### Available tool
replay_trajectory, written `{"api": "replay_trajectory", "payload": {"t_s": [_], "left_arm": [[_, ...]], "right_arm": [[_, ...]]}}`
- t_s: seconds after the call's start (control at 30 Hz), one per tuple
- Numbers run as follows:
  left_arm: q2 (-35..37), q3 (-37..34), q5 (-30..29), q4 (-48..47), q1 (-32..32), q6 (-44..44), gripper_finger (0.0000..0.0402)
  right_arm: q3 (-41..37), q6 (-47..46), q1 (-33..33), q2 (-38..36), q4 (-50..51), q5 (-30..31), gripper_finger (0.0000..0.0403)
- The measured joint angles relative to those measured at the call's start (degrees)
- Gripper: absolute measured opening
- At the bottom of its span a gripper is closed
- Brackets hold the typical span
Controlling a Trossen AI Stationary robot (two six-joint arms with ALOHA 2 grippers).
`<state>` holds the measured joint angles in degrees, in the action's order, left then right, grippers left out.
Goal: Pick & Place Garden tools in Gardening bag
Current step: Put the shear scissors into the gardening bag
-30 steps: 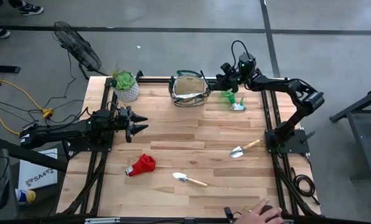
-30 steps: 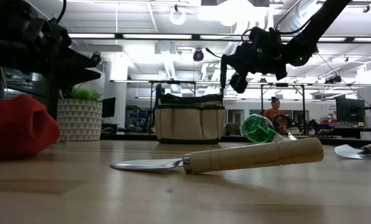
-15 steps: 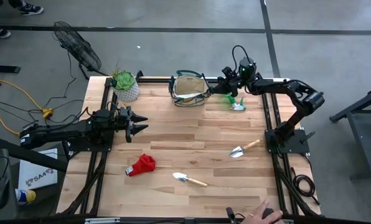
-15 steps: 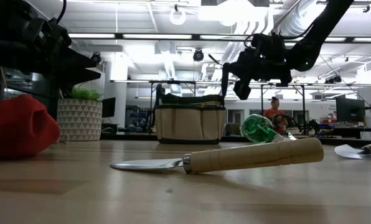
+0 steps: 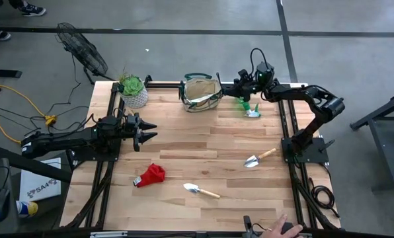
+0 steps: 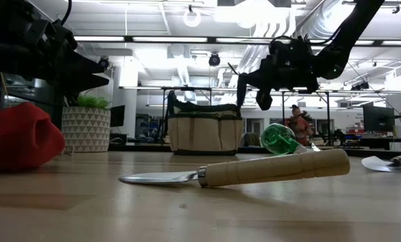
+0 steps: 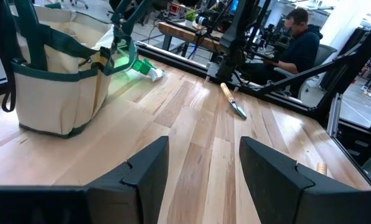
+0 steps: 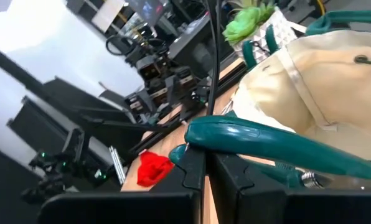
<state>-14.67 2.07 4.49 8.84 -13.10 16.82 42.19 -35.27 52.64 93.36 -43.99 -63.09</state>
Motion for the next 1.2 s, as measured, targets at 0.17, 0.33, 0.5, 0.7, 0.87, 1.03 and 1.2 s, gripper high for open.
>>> {"api": "replay_trajectory", "payload": {"t_s": [0.17, 0.33, 0.5, 0.7, 0.87, 1.03, 1.2], "left_arm": [[0.01, 0.0, 0.0, 0.0, 0.02, -0.02, 0.0193], [0.01, 0.0, 0.0, 0.0, 0.02, 0.0, 0.0193], [0.01, 0.0, 0.0, 0.0, 0.02, -0.02, 0.0193], [0.01, -0.01, -0.01, 0.0, 0.01, 0.0, 0.0193], [0.01, 0.0, -0.01, 0.0, 0.02, 0.0, 0.0193], [0.01, 0.0, -0.02, 0.02, 0.0, 0.0, 0.0193], [0.01, 0.0, -0.02, 0.0, 0.0, 0.0, 0.0193]], "right_arm": [[0.0, -0.95, -0.13, 0.0, -0.03, 1.96, 0.0004], [0.0, -0.94, -1.25, 0.0, 0.03, 3.13, 0.0004], [0.0, -5.92, -5.23, 0.0, 0.24, -0.09, 0.0004], [0.0, -10.0, -8.77, 0.0, 0.26, 1.07, 0.0004], [0.0, -11.62, -9.57, 0.0, 0.39, 4.85, 0.0004], [0.0, -12.58, -9.41, -0.02, -0.34, 6.0, 0.0004], [0.0, -11.15, -8.96, -0.04, 0.46, 6.38, 0.0004]]}}
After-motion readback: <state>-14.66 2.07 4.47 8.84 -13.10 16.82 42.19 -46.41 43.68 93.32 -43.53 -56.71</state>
